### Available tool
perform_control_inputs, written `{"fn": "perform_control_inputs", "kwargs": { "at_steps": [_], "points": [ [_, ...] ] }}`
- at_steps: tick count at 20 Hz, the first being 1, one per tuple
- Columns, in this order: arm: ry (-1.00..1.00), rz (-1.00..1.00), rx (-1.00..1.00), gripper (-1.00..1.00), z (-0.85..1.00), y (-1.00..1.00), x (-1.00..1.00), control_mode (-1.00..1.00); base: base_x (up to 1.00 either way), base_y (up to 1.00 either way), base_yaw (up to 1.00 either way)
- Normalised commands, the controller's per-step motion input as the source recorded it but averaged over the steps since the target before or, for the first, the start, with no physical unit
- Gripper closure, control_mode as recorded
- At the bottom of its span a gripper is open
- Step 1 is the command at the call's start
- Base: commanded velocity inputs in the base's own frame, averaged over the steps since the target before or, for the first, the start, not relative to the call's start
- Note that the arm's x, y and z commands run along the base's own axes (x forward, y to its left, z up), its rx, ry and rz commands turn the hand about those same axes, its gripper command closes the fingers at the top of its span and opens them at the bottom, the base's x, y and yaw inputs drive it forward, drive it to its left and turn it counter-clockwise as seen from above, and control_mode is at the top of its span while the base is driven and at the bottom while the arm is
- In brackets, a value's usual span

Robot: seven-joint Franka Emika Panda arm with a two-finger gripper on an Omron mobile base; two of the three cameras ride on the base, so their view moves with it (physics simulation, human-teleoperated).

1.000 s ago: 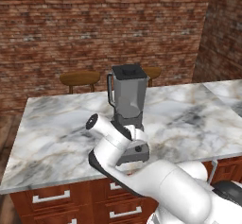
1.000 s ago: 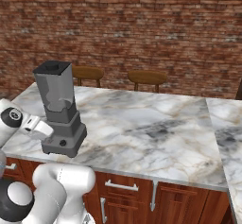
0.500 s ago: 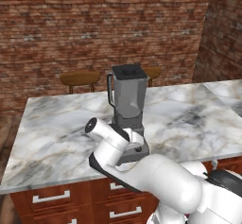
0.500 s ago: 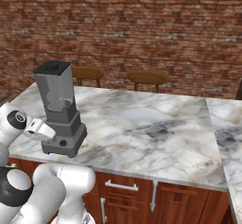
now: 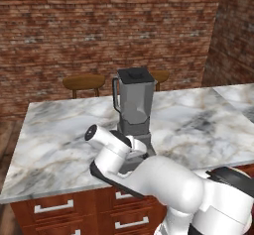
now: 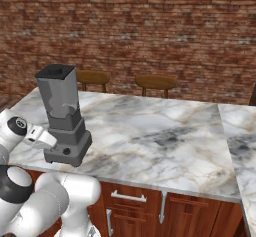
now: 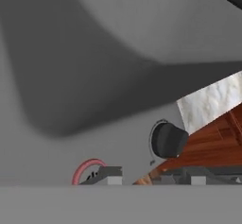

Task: Open the blender lid, put the mango in the blender, close the lid, and start the blender.

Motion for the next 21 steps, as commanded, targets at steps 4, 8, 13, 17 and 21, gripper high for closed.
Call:
{"fn": "perform_control_inputs", "kwargs": {
  "at_steps": [4,8,13,17,21],
  "points": [
    [-0.06,0.0,0.0,-1.0,0.04,-0.05,-0.08,-1.0,0.0,0.0,0.0],
    [-0.12,0.0,0.0,-1.0,0.59,-0.23,-0.48,-1.0,0.0,0.0,0.0],
    [-0.15,0.0,0.0,-1.0,0.91,-0.12,-0.44,-1.0,0.0,0.0,0.0],
    [-0.17,0.0,0.0,-1.0,0.93,-0.17,-0.36,-1.0,0.0,0.0,0.0],
    [-0.17,0.0,0.0,-1.0,0.9,-0.2,-0.29,-1.0,0.0,0.0,0.0]
  ]
}}
